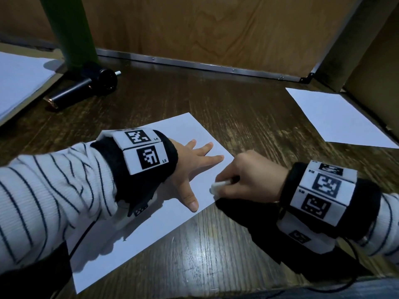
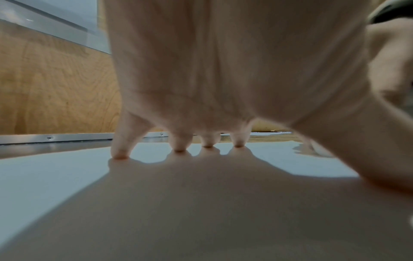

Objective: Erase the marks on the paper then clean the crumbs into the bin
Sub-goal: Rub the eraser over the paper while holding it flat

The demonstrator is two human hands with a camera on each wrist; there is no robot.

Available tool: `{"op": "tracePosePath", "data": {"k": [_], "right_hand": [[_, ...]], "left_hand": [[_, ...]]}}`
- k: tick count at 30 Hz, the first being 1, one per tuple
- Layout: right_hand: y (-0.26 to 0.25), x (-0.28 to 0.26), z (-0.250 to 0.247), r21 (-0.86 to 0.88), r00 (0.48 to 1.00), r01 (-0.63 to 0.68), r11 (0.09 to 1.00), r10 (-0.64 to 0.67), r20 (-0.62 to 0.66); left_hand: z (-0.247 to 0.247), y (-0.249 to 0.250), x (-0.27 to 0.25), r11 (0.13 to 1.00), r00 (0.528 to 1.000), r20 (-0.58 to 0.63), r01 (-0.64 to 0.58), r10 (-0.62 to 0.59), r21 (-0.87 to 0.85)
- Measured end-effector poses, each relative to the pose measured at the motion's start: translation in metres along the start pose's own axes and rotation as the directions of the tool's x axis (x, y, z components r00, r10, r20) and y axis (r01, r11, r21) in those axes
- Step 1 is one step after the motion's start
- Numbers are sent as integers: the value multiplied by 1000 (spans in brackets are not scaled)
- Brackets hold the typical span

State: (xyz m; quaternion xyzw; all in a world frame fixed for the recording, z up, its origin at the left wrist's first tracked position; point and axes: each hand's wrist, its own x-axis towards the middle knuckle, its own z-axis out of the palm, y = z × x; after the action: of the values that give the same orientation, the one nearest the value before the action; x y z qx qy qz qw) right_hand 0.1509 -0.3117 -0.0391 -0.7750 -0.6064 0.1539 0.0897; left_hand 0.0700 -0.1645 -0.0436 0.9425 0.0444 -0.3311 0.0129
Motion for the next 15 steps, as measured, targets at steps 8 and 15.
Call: {"op": "tracePosePath", "data": {"k": [8, 15], "right_hand": [[10, 4, 1, -44, 990, -81, 996, 76, -119], [14, 8, 0, -134, 966, -241, 961, 224, -131]], "left_hand": [[2, -1, 1, 1000, 1000, -4, -2, 2, 12], [2, -1, 1, 1000, 1000, -11, -3, 3, 20]]}}
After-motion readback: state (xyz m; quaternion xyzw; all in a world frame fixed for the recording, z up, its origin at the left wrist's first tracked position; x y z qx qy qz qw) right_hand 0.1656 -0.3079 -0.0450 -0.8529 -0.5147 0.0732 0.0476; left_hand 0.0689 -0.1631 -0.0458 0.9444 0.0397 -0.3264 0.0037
